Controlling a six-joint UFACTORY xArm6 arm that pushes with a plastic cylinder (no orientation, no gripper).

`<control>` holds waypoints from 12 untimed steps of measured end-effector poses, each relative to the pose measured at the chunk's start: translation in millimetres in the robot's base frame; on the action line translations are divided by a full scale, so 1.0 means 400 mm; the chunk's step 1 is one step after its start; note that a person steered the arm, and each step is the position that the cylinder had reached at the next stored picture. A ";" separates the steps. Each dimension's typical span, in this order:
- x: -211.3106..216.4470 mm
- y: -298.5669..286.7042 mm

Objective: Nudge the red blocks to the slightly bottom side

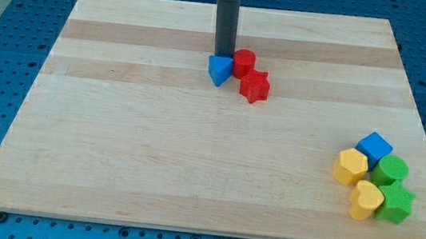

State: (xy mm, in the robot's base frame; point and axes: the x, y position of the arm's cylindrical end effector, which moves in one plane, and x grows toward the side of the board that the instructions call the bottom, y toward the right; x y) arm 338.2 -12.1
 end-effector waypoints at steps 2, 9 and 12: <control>-0.057 -0.003; 0.006 0.070; 0.005 0.077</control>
State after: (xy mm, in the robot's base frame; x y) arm 340.3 18.7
